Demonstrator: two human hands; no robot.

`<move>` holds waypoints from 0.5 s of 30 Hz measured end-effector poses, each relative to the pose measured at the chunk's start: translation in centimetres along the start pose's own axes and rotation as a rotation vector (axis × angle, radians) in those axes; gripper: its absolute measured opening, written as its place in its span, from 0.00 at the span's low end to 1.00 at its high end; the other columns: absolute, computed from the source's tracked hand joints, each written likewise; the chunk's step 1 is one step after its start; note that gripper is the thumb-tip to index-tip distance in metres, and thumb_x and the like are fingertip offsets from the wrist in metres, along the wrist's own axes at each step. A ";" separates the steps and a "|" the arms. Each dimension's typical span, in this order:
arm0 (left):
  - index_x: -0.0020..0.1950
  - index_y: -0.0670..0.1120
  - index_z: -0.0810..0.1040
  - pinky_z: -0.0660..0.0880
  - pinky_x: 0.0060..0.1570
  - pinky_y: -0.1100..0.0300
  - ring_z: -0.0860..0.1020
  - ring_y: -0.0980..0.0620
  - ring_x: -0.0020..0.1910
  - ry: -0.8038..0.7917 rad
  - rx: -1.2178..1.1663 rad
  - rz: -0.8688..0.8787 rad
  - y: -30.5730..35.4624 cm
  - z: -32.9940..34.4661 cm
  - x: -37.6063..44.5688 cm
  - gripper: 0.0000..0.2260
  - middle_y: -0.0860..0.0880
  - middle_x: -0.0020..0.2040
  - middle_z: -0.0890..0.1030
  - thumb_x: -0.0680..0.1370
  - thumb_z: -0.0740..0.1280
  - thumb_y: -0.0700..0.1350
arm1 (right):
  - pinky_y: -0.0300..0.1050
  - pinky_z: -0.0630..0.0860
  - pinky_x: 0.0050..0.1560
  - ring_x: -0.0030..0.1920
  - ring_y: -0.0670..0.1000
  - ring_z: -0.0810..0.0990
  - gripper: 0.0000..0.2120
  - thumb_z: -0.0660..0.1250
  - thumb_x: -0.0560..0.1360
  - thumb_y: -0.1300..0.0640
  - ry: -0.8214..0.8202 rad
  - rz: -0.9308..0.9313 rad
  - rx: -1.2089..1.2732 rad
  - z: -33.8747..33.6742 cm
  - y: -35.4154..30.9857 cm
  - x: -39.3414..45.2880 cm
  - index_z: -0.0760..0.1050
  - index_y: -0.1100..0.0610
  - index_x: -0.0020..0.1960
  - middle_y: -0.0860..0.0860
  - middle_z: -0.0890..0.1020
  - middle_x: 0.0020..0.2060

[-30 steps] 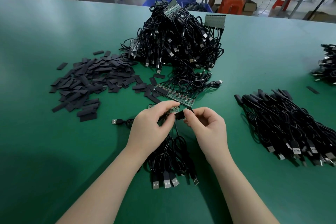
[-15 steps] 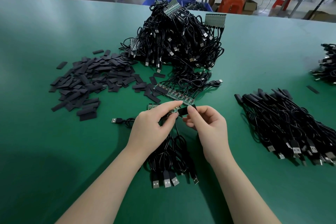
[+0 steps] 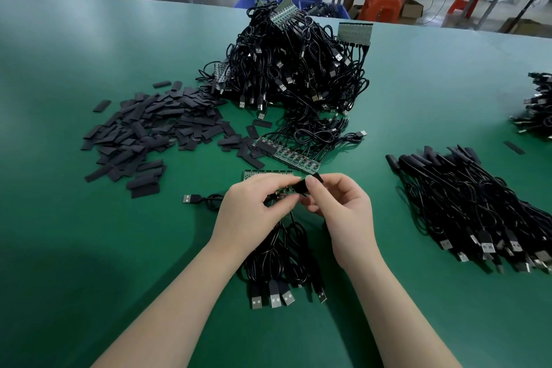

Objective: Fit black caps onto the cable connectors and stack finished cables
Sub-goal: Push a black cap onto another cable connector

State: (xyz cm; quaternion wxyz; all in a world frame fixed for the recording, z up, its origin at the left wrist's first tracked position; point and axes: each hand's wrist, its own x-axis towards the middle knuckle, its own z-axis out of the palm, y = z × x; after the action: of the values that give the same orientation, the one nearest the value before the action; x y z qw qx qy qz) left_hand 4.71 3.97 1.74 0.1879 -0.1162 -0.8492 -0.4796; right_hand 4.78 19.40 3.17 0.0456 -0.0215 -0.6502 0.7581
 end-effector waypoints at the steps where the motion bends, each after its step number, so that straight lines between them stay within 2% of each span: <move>1: 0.56 0.56 0.84 0.75 0.55 0.66 0.78 0.65 0.55 0.006 -0.002 0.001 0.0 0.0 0.0 0.13 0.62 0.52 0.82 0.73 0.75 0.46 | 0.38 0.78 0.37 0.36 0.49 0.83 0.04 0.73 0.75 0.61 0.005 0.002 0.000 0.0 0.0 0.0 0.79 0.56 0.43 0.50 0.82 0.35; 15: 0.56 0.53 0.85 0.74 0.56 0.67 0.78 0.65 0.55 0.037 0.039 -0.015 0.5 -0.3 0.0 0.13 0.59 0.52 0.84 0.72 0.76 0.46 | 0.36 0.78 0.36 0.34 0.47 0.83 0.03 0.72 0.75 0.61 0.008 -0.007 -0.002 0.0 -0.1 -0.2 0.79 0.57 0.43 0.47 0.83 0.33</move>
State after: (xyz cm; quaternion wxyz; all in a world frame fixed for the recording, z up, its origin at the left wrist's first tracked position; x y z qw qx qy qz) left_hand 4.91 4.00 2.26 0.2021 -0.0970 -0.8556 -0.4665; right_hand 4.96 19.40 3.31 0.0510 -0.0221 -0.6507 0.7573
